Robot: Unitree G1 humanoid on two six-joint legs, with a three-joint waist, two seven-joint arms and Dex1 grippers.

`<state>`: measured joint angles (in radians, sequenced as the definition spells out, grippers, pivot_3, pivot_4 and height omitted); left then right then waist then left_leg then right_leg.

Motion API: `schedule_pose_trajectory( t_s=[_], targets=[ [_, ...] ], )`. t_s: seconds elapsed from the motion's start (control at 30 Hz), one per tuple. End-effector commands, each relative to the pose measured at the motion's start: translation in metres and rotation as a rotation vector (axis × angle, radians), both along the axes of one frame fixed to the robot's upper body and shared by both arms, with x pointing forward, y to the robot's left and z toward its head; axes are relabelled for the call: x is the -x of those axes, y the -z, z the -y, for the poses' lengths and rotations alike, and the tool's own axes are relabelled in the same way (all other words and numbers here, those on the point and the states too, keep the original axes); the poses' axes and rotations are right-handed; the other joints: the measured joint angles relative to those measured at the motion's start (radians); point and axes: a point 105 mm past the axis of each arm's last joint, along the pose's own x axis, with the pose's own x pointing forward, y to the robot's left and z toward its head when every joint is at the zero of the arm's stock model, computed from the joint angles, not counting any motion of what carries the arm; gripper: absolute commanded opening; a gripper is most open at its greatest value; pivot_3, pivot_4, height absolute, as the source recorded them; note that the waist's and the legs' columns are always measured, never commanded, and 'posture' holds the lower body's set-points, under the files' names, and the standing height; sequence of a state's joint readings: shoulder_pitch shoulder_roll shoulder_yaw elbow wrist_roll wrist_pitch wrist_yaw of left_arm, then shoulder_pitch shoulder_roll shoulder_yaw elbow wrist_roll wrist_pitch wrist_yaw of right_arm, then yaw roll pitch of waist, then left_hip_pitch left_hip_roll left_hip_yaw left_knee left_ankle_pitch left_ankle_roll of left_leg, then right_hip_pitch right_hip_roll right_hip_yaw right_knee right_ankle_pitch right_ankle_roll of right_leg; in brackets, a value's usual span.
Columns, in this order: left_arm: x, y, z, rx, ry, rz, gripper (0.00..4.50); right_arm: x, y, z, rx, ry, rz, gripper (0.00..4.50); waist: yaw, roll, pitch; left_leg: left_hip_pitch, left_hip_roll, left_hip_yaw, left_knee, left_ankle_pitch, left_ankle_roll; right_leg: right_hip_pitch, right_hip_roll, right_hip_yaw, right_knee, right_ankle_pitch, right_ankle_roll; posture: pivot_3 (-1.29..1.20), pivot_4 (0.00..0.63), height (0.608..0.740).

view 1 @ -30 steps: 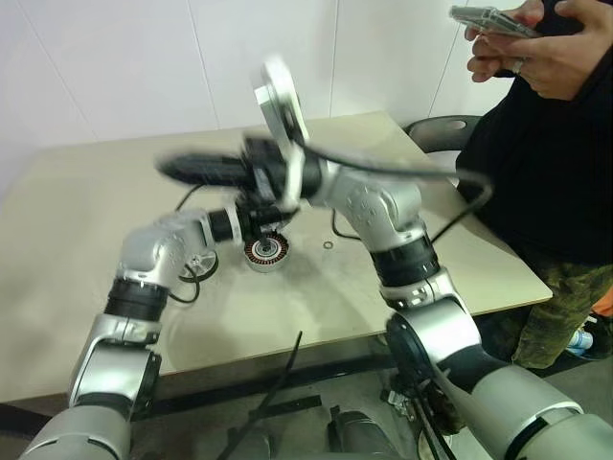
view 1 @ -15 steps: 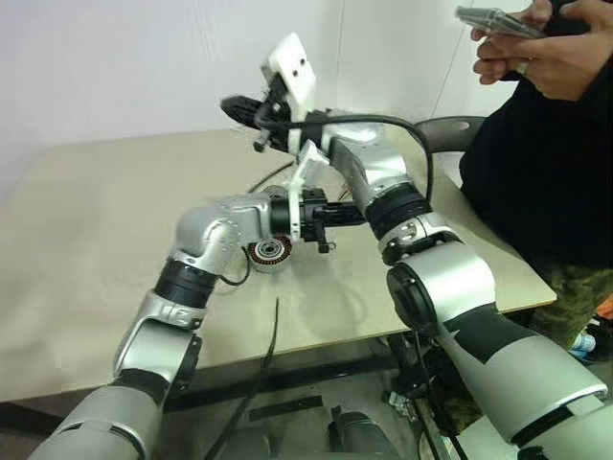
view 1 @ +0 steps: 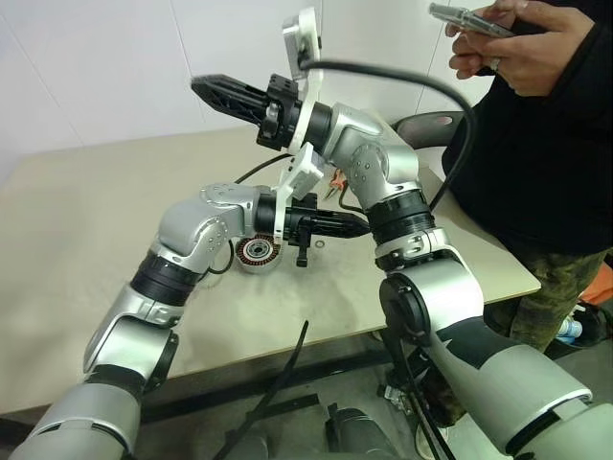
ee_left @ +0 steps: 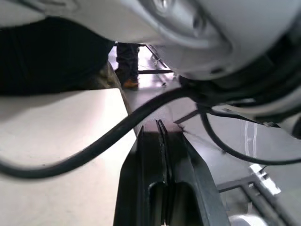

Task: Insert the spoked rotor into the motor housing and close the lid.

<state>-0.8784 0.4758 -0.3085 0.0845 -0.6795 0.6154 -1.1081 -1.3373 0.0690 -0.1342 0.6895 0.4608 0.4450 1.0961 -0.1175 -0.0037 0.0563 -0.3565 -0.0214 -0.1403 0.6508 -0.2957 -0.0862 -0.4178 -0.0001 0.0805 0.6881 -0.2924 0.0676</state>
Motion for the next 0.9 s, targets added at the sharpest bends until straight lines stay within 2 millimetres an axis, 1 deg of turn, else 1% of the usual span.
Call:
schedule_pose_trajectory(
  t_s=[0.03,0.1,0.13,0.2,0.23,0.27,0.37,0.57,0.7,0.8,0.9],
  targets=[
    [-0.038,-0.007,-0.052,0.056,-0.307,-0.023,0.02,0.049,-0.023,-0.028,-0.068,-0.270,0.021,0.00,0.000,0.000,0.000,0.001,0.000,0.000,0.000,0.000,0.000,0.001,0.000,0.000,0.000,0.000,0.000,0.00,0.000,0.740],
    [-0.026,-0.006,-0.050,0.054,-0.267,-0.012,0.02,0.047,-0.025,-0.027,-0.072,-0.257,0.021,0.00,-0.016,0.001,0.000,0.002,0.000,0.001,0.000,0.000,0.000,0.000,0.001,0.000,0.001,0.000,0.000,0.00,0.000,0.740],
    [-0.019,-0.007,-0.050,0.058,-0.243,-0.014,0.02,0.040,-0.014,-0.030,-0.037,-0.224,0.024,0.00,-0.012,0.000,0.000,0.002,0.001,0.001,-0.001,0.000,0.000,-0.002,0.003,0.001,0.002,0.000,-0.001,0.00,0.000,0.740],
    [-0.009,-0.011,-0.049,0.053,-0.208,0.001,0.02,0.019,0.017,-0.038,0.061,-0.094,0.025,0.00,0.001,0.000,0.000,0.000,0.002,-0.004,-0.001,0.000,0.000,-0.002,0.004,-0.001,0.002,0.001,-0.001,0.00,0.000,0.740],
    [-0.007,-0.012,-0.049,0.046,-0.205,0.011,0.02,0.011,0.027,-0.039,0.082,-0.060,0.003,0.00,0.009,0.000,-0.001,0.000,0.002,-0.004,-0.001,0.000,0.000,-0.002,0.003,-0.002,0.002,0.001,-0.001,0.00,0.000,0.740],
    [-0.007,-0.015,-0.050,0.048,-0.207,0.011,0.02,0.005,0.032,-0.040,0.084,-0.035,-0.023,0.00,0.014,0.000,0.000,0.001,0.001,-0.004,0.000,0.000,0.000,-0.001,0.003,-0.002,0.002,0.001,-0.001,0.00,0.000,0.740],
    [-0.003,-0.021,-0.052,0.047,-0.193,0.018,0.02,-0.003,0.032,-0.040,0.050,-0.001,-0.075,0.00,0.021,-0.001,0.000,0.000,-0.002,-0.002,0.003,0.000,0.000,0.000,0.001,-0.002,0.001,0.001,-0.001,0.00,0.000,0.740],
    [-0.006,-0.017,-0.061,0.024,-0.227,0.010,0.02,-0.001,0.021,-0.041,0.010,-0.024,-0.062,0.00,0.015,-0.001,0.000,0.000,-0.001,-0.002,-0.001,0.000,0.000,-0.001,0.001,-0.001,0.000,0.001,-0.001,0.00,0.000,0.740],
    [-0.001,-0.018,-0.061,0.032,-0.208,0.006,0.02,-0.002,0.017,-0.040,-0.002,-0.006,-0.041,0.00,0.012,-0.001,0.000,0.000,0.001,-0.002,-0.001,0.000,0.000,-0.002,0.002,-0.001,0.000,0.001,-0.001,0.00,0.000,0.740],
    [0.004,-0.014,-0.060,0.006,-0.189,0.013,0.02,-0.006,0.017,-0.037,-0.008,0.013,-0.052,0.00,0.013,-0.001,0.000,0.000,0.000,-0.002,-0.001,0.000,0.000,-0.001,0.002,-0.001,0.000,0.001,-0.001,0.00,0.000,0.740],
    [0.007,0.000,-0.061,-0.063,-0.183,0.040,0.02,-0.014,0.018,-0.033,-0.025,0.048,-0.097,0.00,0.013,-0.001,0.000,0.000,0.000,-0.001,-0.001,0.000,0.000,-0.001,0.002,-0.001,0.000,0.001,-0.001,0.00,0.000,0.740]
  ],
)
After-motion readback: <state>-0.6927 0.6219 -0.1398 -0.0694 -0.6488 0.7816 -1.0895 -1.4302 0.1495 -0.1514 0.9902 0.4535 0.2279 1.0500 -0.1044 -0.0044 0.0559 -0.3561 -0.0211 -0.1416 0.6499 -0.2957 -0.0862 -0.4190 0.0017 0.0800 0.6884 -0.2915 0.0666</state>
